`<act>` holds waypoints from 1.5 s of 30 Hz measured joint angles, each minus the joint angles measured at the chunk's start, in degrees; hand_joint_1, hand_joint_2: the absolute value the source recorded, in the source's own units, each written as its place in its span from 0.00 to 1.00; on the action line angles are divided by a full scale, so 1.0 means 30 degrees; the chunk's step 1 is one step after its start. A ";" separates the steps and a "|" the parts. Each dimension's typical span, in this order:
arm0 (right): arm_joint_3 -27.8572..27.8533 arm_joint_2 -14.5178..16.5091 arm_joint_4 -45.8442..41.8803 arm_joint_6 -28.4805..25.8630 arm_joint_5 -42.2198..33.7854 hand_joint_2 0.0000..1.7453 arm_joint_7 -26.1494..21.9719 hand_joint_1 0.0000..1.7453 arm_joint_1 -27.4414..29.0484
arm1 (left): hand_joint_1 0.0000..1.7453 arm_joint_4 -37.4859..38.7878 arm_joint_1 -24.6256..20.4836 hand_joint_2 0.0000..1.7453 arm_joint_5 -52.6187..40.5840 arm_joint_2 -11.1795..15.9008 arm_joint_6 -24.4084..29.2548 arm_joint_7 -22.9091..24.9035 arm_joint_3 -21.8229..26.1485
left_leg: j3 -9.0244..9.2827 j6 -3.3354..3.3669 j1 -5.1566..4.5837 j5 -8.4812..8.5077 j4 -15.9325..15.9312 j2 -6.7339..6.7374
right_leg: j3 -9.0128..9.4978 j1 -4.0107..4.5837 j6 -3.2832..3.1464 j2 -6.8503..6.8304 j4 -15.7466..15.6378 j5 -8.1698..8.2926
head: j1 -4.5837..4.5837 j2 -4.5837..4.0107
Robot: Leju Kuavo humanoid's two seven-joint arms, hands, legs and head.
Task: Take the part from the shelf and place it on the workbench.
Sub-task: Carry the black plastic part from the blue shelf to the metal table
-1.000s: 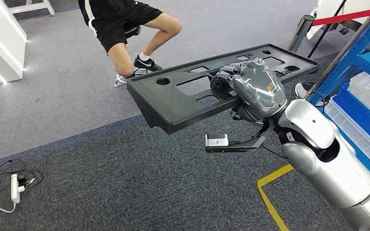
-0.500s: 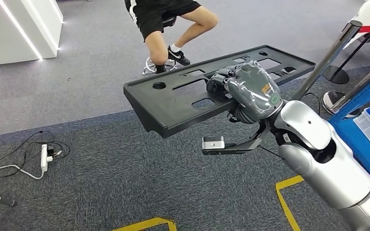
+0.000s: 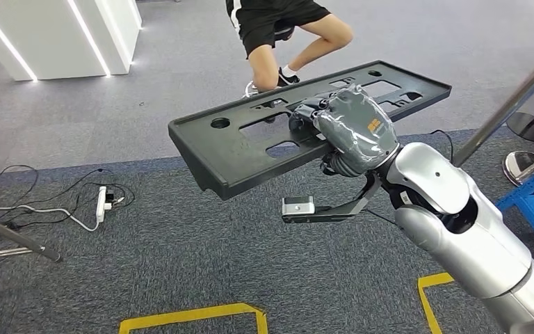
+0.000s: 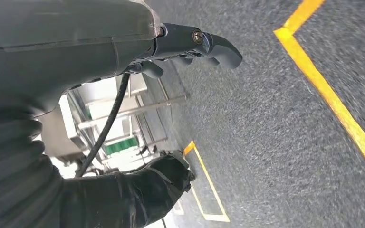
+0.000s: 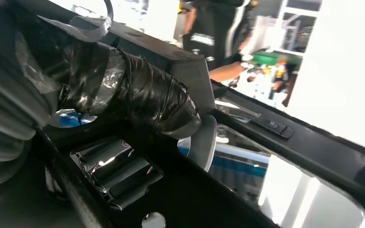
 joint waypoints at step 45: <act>0.0284 0.0270 0.0189 0.0226 -0.0011 1.00 0.0231 1.00 -0.0102 | 0.00 0.0015 0.0001 1.00 0.0182 0.0064 0.0140 -0.0244 0.0357 | 0.2448 0.0905 0.0005 0.1327 -0.4244 -0.0546 | -0.3117 -0.0353 0.0924 0.0808 0.6260 -0.2880 | 0.0281 0.0000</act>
